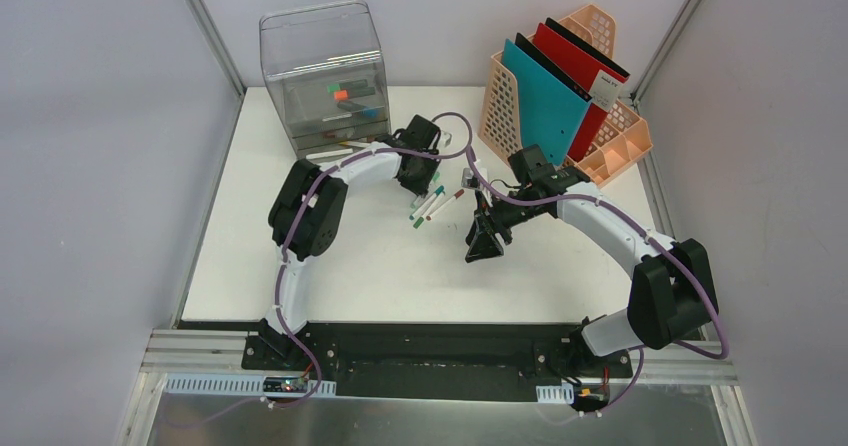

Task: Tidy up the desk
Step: Pick up the stationery from the center of the board, then place the stationery in the drawer.

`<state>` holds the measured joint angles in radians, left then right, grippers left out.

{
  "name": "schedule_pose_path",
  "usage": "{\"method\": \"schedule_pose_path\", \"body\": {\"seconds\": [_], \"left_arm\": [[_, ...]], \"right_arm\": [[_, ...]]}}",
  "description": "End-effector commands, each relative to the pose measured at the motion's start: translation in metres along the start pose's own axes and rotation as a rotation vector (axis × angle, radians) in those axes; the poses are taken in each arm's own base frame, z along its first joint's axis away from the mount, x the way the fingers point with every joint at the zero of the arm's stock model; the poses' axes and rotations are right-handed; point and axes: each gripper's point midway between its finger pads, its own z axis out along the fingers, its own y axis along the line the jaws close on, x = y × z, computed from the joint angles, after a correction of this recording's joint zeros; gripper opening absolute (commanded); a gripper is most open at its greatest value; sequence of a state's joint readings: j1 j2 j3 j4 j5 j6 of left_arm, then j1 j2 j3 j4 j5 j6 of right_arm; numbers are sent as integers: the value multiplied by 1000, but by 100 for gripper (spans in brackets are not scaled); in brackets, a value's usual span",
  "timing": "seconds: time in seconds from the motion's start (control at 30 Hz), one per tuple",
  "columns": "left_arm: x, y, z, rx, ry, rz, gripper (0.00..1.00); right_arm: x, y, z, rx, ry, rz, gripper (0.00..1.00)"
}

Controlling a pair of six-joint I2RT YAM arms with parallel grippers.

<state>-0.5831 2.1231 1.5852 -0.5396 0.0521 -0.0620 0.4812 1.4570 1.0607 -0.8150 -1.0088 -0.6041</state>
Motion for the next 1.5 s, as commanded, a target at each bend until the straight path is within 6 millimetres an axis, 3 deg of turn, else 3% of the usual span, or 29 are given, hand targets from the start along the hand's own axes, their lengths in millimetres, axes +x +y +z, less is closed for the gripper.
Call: {"method": "schedule_pose_path", "body": {"seconds": [0.0, 0.07, 0.23, 0.4, 0.77, 0.97, 1.2, 1.47], "left_arm": [[8, 0, 5, -17, 29, 14, 10], [7, 1, 1, -24, 22, 7, 1], [1, 2, -21, -36, -58, -16, 0], [-12, 3, -58, -43, -226, -52, 0], [-14, 6, -143, -33, -566, -148, 0], [0, 5, -182, 13, -722, -194, 0], [20, 11, -213, 28, -848, -275, 0], [41, 17, -228, 31, -916, -327, 0]], "right_arm": [[-19, 5, -7, 4, -35, -84, 61], [-19, 5, -7, 5, -36, -85, 61], [-19, 6, -7, 4, -35, -86, 61], [-19, 6, -8, 5, -37, -88, 61], [-19, 5, -10, 18, -32, -102, 61], [-19, 5, -12, 32, -26, -117, 61], [-19, 4, -13, 40, -24, -120, 62], [-18, 3, -12, 38, -22, -114, 61]]}}
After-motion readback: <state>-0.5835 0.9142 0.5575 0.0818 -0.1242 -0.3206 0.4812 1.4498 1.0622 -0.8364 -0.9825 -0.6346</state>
